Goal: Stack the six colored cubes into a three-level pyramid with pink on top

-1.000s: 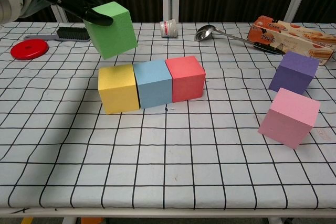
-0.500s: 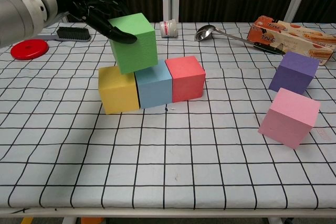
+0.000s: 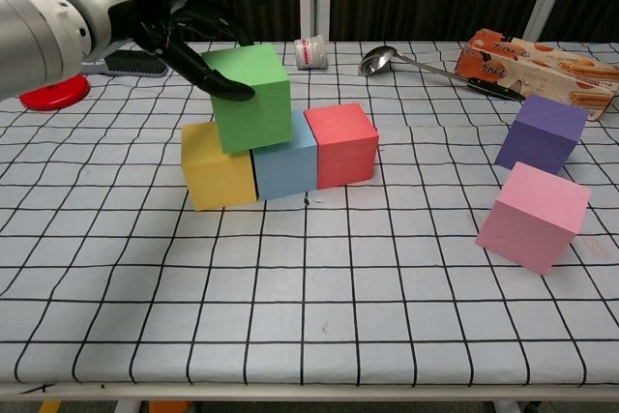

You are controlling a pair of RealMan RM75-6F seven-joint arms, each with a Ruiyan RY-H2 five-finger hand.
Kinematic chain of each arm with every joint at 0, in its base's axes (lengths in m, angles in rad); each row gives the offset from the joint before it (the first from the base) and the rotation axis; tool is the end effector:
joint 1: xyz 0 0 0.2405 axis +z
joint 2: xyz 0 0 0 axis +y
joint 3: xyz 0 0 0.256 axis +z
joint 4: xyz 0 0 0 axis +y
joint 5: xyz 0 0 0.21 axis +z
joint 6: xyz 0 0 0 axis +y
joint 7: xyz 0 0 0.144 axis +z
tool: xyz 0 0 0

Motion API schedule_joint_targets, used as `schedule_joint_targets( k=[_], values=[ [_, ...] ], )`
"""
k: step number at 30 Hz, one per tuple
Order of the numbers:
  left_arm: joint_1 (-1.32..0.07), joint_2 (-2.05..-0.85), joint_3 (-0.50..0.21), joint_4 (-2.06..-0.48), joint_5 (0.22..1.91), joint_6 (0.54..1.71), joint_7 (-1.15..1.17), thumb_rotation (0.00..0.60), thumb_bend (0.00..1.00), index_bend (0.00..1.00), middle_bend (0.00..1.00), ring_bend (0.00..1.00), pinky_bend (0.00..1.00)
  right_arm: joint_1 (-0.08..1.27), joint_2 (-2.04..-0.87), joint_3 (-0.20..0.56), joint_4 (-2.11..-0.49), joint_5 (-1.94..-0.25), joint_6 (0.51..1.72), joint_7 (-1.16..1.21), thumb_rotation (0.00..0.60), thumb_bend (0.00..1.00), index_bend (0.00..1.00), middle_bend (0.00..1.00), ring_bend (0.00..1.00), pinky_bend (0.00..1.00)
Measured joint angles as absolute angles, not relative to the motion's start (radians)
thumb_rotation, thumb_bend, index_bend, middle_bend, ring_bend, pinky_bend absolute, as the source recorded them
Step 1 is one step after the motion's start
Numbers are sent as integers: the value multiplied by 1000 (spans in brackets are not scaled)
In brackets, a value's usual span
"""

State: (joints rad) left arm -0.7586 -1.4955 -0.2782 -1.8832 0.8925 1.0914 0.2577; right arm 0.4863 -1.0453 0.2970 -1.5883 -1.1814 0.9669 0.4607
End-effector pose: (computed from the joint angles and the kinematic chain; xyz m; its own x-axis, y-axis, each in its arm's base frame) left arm -0.0725 0.3093 0.0105 -0.0118 0.3837 0.9234 0.9629 -0.2447 0.1140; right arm -0.2471 -0.3461 0.1747 -0.0892 -0.1331 0.9871 -0.9951 -0.0310 -0.0941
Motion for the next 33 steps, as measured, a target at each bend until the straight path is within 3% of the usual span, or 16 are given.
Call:
schedule_joint_targets(
  k=[33],
  values=[
    [-772, -1495, -268, -1801, 908, 1026, 183, 600, 200, 127, 516, 148, 106, 483, -1052, 288, -1570, -1180, 954, 459, 600, 59, 0, 37, 0, 0]
  ],
)
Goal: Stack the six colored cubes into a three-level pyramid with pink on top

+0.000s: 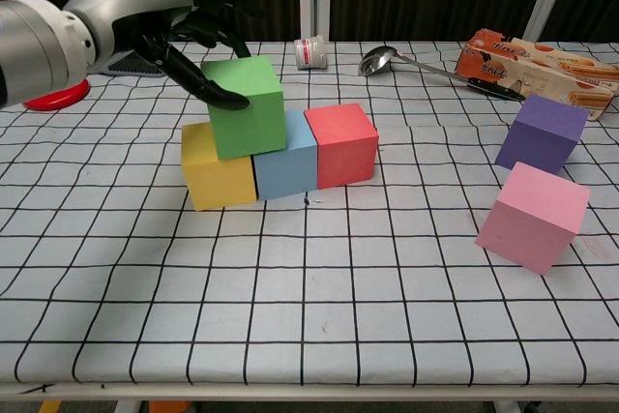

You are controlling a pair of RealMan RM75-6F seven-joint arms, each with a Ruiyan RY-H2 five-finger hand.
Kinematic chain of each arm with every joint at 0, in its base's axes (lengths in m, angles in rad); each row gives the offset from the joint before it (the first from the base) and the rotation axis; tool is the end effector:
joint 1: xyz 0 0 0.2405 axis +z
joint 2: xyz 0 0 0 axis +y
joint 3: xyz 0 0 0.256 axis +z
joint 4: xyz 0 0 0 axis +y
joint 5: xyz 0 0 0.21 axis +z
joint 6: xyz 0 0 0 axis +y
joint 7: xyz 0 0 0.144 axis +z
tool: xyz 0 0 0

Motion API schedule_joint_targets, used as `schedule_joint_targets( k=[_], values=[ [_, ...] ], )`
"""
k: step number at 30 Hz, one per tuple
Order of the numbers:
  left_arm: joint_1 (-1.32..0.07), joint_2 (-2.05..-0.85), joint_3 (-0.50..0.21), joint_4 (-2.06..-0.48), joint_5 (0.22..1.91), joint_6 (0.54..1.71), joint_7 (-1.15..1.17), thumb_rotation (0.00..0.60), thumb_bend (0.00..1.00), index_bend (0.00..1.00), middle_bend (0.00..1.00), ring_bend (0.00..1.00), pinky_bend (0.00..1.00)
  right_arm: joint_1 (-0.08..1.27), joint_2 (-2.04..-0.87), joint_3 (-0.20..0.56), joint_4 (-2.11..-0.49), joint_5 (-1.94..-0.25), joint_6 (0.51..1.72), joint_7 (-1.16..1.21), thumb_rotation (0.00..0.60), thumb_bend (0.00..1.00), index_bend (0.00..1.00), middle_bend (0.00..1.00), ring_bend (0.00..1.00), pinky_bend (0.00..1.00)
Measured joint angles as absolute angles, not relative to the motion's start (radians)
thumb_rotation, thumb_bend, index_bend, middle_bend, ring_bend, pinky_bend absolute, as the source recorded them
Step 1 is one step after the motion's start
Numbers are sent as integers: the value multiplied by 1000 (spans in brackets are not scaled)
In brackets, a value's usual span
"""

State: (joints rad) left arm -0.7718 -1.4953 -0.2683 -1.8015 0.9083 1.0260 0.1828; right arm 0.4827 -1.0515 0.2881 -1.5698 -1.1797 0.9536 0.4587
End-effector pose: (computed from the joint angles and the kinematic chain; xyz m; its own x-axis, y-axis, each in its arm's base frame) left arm -0.0834 0.3207 0.0031 -0.0065 0.4090 0.9125 0.9643 -0.2391 0.1141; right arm -0.2546 -0.3450 0.1726 -0.0772 -0.1423 0.9868 -0.9968 -0.0115 -0.0796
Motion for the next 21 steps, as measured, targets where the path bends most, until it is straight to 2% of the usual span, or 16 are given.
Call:
schedule_joint_targets(
  k=[21],
  values=[
    [-775, -1495, -264, -1792, 904, 1029, 184, 600, 201, 128, 516, 149, 106, 486, -1060, 283, -1563, -1184, 944, 460, 600, 61, 0, 37, 0, 0]
  ],
)
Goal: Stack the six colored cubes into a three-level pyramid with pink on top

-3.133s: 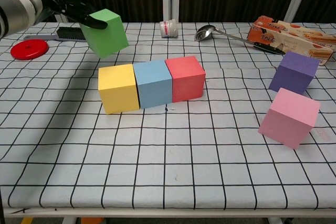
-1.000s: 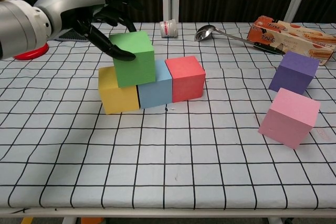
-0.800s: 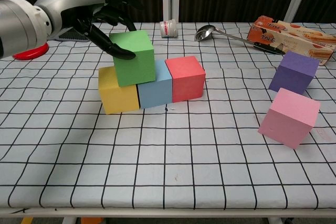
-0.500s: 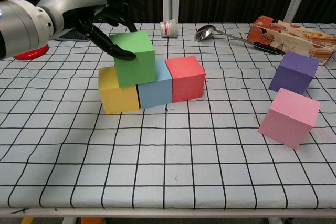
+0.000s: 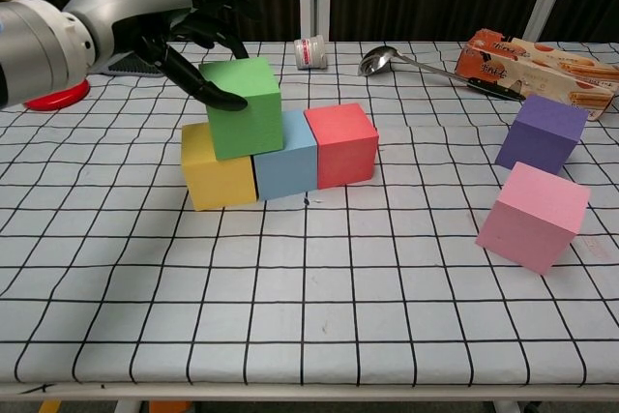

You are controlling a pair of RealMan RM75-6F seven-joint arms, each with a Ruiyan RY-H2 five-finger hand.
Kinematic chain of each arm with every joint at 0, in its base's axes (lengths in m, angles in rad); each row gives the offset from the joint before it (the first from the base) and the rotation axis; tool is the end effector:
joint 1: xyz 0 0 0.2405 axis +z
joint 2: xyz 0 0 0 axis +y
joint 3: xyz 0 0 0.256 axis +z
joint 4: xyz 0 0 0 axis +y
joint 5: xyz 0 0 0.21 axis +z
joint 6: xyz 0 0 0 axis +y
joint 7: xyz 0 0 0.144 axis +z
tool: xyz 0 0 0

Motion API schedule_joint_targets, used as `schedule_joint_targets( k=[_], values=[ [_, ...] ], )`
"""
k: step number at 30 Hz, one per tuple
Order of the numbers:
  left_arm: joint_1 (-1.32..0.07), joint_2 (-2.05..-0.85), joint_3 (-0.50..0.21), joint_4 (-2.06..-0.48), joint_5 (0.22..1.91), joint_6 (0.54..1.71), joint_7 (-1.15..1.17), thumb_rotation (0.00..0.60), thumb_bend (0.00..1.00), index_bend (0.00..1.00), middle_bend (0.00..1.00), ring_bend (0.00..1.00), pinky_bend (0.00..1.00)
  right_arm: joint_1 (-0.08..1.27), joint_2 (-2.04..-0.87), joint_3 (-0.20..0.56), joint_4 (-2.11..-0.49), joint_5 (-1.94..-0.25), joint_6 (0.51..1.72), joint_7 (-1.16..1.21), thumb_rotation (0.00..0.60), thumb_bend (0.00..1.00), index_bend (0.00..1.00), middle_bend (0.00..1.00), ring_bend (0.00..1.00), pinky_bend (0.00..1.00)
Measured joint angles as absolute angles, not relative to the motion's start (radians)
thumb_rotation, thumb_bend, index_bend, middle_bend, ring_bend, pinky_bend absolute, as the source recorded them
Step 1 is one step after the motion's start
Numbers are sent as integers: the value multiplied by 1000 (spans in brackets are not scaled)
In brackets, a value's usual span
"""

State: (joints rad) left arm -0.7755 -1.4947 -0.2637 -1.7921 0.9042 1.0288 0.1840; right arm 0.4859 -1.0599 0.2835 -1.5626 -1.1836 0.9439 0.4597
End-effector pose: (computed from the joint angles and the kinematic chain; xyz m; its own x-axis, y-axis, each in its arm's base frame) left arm -0.0857 0.3224 0.0030 0.0015 0.4040 0.9147 0.9662 -0.2364 0.1028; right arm -0.2555 -0.3452 0.1684 -0.0758 -0.1555 0.9849 -0.9969 -0.0092 -0.0781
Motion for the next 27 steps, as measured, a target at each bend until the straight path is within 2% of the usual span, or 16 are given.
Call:
schedule_joint_targets(
  k=[21, 24, 27],
  values=[
    [-779, -1517, -256, -1758, 911, 1016, 169, 600, 201, 128, 514, 149, 106, 490, -1071, 280, -1552, -1176, 932, 455, 600, 63, 0, 37, 0, 0],
    [-779, -1519, -255, -1755, 912, 1015, 166, 600, 201, 128, 480, 149, 106, 490, -1073, 280, -1550, -1177, 931, 455, 600, 64, 0, 37, 0, 0],
    [-776, -1521, -254, -1752, 920, 1015, 157, 600, 202, 125, 396, 148, 106, 490, -1074, 280, -1548, -1176, 930, 457, 600, 64, 0, 37, 0, 0]
  ],
)
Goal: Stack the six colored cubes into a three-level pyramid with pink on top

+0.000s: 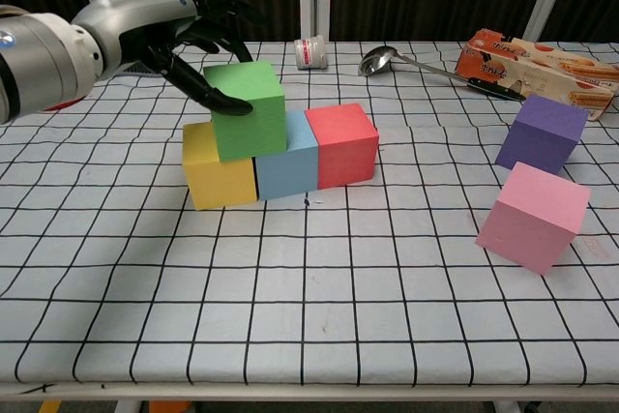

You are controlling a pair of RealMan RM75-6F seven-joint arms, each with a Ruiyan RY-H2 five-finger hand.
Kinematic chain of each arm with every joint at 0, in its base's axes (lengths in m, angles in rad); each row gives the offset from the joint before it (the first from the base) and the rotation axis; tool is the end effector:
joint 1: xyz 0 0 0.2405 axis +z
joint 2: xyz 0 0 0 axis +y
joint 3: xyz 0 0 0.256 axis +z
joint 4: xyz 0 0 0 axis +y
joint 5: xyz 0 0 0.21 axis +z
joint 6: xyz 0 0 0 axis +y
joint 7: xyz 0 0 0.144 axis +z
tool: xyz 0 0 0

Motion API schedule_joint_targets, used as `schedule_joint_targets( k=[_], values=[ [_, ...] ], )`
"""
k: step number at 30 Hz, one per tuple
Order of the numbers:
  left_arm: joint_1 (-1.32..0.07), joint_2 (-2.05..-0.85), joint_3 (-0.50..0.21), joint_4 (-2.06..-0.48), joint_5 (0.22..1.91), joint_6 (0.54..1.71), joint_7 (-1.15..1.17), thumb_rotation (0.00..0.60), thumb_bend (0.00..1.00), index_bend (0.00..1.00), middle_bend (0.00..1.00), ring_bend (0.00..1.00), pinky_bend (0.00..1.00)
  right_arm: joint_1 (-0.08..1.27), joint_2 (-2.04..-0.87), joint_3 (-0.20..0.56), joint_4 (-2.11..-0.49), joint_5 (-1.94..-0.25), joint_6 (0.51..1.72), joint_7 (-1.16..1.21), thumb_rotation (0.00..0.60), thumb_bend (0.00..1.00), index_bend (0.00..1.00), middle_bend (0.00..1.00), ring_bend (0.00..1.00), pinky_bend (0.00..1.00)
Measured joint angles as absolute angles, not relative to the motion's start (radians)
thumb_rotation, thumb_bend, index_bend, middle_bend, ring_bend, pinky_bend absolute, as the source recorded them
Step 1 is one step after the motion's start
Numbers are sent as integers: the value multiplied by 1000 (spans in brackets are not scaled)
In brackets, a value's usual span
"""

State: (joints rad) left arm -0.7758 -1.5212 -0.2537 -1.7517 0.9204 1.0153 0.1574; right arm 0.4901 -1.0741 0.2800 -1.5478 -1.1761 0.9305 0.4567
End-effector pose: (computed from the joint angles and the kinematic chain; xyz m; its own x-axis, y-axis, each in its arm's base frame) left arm -0.0892 0.3232 -0.0062 -0.0034 0.4160 0.9094 0.9662 -0.2330 0.1102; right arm -0.2585 -0.3464 0.1636 -0.0767 -0.1656 0.9832 -0.9970 0.0034 -0.0772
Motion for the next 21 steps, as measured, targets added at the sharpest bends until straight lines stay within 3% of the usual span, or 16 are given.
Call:
schedule_joint_targets(
  k=[7, 12, 21],
  values=[
    [-771, -1517, -252, -1747, 931, 1004, 139, 600, 199, 112, 283, 122, 102, 489, -1074, 280, -1548, -1175, 931, 457, 600, 63, 0, 37, 0, 0],
    [-768, -1509, -252, -1749, 934, 994, 125, 600, 190, 102, 96, 77, 99, 489, -1074, 280, -1549, -1173, 928, 456, 600, 63, 0, 36, 0, 0],
    [-761, -1486, -247, -1771, 951, 982, 108, 600, 180, 100, 91, 61, 99, 490, -1074, 280, -1549, -1166, 923, 449, 600, 63, 0, 36, 0, 0]
  ],
)
